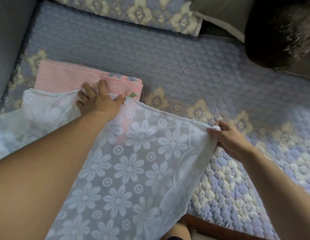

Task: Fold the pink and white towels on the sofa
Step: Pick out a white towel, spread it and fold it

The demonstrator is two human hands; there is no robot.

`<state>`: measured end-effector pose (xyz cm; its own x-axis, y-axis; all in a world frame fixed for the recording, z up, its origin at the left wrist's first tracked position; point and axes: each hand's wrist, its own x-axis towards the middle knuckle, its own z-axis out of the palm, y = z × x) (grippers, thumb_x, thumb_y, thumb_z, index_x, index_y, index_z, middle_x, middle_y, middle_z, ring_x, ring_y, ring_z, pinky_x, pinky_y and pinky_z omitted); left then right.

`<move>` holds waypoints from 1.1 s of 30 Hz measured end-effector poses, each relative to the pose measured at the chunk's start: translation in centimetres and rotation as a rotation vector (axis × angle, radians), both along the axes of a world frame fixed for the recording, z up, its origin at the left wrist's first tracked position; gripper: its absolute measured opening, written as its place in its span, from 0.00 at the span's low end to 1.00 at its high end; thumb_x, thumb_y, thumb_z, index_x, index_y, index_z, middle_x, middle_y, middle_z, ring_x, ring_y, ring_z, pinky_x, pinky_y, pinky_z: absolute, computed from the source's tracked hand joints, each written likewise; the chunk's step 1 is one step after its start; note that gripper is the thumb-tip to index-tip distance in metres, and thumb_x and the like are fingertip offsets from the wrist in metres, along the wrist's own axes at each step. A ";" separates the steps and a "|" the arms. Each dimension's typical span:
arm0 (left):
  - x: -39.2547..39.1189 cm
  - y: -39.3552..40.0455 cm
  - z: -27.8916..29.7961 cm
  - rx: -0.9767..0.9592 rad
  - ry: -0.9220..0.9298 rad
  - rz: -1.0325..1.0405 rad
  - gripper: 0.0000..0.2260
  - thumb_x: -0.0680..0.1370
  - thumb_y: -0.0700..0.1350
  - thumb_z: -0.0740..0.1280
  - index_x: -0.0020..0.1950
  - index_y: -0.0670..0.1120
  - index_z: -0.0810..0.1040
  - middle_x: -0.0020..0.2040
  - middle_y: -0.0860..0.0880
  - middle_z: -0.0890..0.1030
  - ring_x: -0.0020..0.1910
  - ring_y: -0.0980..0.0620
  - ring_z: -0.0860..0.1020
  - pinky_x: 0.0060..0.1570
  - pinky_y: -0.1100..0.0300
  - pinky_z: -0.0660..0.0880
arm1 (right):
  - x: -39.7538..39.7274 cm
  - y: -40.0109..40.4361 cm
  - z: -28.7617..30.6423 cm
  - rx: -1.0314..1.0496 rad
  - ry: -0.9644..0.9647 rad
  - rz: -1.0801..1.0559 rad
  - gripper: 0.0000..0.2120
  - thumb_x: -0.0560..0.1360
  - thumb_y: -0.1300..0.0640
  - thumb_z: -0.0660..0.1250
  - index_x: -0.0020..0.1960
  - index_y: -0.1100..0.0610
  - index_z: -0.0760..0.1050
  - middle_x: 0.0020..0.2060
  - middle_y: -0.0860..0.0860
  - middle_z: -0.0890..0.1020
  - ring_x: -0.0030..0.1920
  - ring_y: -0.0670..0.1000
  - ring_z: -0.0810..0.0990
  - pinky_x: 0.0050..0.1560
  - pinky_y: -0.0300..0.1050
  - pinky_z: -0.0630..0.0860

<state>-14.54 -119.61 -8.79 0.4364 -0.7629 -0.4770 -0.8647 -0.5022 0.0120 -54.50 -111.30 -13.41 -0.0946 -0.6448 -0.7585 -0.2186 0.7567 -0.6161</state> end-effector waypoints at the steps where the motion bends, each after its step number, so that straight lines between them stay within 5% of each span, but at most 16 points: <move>1: 0.0 0.1 0.2 0.001 -0.012 -0.017 0.39 0.75 0.72 0.58 0.79 0.56 0.51 0.81 0.39 0.45 0.78 0.33 0.51 0.76 0.37 0.52 | 0.1 0.3 -0.1 -0.012 0.059 0.012 0.09 0.76 0.59 0.71 0.43 0.57 0.72 0.38 0.60 0.76 0.36 0.57 0.78 0.36 0.54 0.74; 5: -0.3 0.9 1.4 -0.043 -0.011 -0.033 0.37 0.76 0.69 0.59 0.80 0.56 0.52 0.82 0.39 0.45 0.79 0.33 0.50 0.76 0.38 0.50 | -1.2 1.1 0.1 0.004 0.056 0.098 0.05 0.72 0.59 0.75 0.44 0.59 0.81 0.37 0.59 0.82 0.33 0.54 0.81 0.31 0.46 0.76; 8: -1.9 4.3 2.8 -0.335 0.008 -0.189 0.33 0.78 0.56 0.64 0.81 0.51 0.56 0.81 0.37 0.49 0.78 0.33 0.52 0.77 0.40 0.51 | -2.4 1.7 0.7 0.134 0.173 0.190 0.07 0.74 0.58 0.75 0.46 0.62 0.83 0.39 0.63 0.84 0.37 0.59 0.83 0.41 0.55 0.81; 12: -5.3 13.9 4.1 -0.594 0.237 -0.283 0.29 0.75 0.44 0.68 0.76 0.44 0.69 0.73 0.35 0.67 0.70 0.34 0.67 0.71 0.44 0.63 | -2.0 2.6 2.5 -0.017 0.211 -0.199 0.07 0.79 0.58 0.70 0.50 0.63 0.81 0.45 0.61 0.84 0.41 0.56 0.83 0.42 0.46 0.83; 17: -7.3 31.9 5.1 -0.109 0.629 0.018 0.17 0.80 0.43 0.65 0.68 0.49 0.76 0.65 0.51 0.74 0.67 0.51 0.72 0.68 0.58 0.69 | 2.3 5.4 8.0 -0.209 0.118 -0.317 0.15 0.82 0.54 0.59 0.47 0.58 0.81 0.43 0.55 0.86 0.41 0.53 0.86 0.37 0.43 0.81; 23: -3.4 50.4 8.4 0.237 0.679 0.412 0.08 0.81 0.48 0.63 0.55 0.61 0.76 0.58 0.56 0.80 0.53 0.61 0.78 0.57 0.63 0.75 | 13.3 12.4 18.5 -0.403 -0.075 -0.100 0.20 0.84 0.50 0.57 0.45 0.56 0.83 0.40 0.55 0.86 0.41 0.55 0.86 0.37 0.48 0.83; 27: 1.0 59.8 15.0 0.061 0.661 0.644 0.07 0.81 0.46 0.63 0.52 0.59 0.77 0.55 0.55 0.81 0.51 0.59 0.79 0.50 0.65 0.73 | 23.8 20.8 27.1 -0.441 -0.212 0.143 0.19 0.86 0.52 0.56 0.55 0.66 0.78 0.45 0.59 0.85 0.44 0.56 0.86 0.38 0.48 0.83; 30: 3.3 66.6 21.2 -0.146 0.705 0.832 0.06 0.80 0.48 0.65 0.49 0.61 0.78 0.52 0.58 0.81 0.50 0.61 0.80 0.47 0.66 0.73 | 31.5 28.4 34.1 -0.478 -0.302 0.249 0.15 0.86 0.53 0.57 0.52 0.60 0.79 0.44 0.54 0.86 0.44 0.52 0.86 0.37 0.46 0.83; 33: 4.4 72.2 26.0 -0.388 0.843 0.993 0.05 0.75 0.54 0.68 0.50 0.61 0.81 0.50 0.58 0.83 0.48 0.59 0.82 0.53 0.56 0.79 | 38.4 36.2 39.7 -0.477 -0.434 0.302 0.12 0.84 0.53 0.59 0.49 0.58 0.77 0.42 0.52 0.84 0.43 0.50 0.84 0.37 0.47 0.83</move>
<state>-10.13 -47.36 17.23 0.5610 -0.4450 -0.6980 0.1972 -0.7471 0.6348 -16.05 -75.08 26.32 0.3873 -0.8661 -0.3159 -0.0364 0.3280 -0.9440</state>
